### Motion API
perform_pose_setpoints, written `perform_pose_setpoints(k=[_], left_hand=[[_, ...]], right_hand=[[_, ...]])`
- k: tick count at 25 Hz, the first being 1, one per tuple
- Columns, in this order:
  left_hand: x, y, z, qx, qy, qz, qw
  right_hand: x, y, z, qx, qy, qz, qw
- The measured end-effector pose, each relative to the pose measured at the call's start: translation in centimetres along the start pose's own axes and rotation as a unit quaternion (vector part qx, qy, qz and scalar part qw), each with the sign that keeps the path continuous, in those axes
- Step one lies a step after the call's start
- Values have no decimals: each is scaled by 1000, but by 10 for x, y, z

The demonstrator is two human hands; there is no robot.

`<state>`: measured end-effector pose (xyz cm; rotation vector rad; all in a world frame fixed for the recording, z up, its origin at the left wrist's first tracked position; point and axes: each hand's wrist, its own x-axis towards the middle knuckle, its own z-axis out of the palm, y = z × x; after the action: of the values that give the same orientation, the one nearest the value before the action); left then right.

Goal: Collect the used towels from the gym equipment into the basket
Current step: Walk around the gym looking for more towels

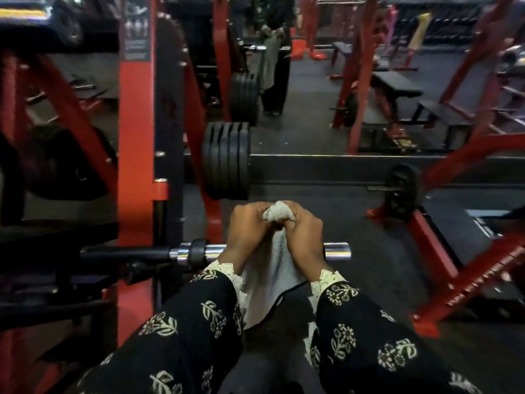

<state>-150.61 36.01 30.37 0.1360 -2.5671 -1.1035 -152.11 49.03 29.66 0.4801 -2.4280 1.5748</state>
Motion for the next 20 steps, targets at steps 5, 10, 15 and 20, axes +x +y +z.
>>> perform_pose_setpoints(k=[5, 10, 15, 20], left_hand=[[5, 79, 45, -71, -54, 80, 993], [-24, 162, 108, -142, -135, 173, 965], [-103, 251, 177, -198, -237, 255, 917], [-207, 347, 228, -224, -321, 348, 852]], right_hand=[[-9, 8, -85, -63, 111, 75, 989], [-60, 11, -183, -124, 237, 112, 957], [-158, 9, -280, -123, 362, 108, 918], [-277, 20, -380, -198, 442, 221, 847]])
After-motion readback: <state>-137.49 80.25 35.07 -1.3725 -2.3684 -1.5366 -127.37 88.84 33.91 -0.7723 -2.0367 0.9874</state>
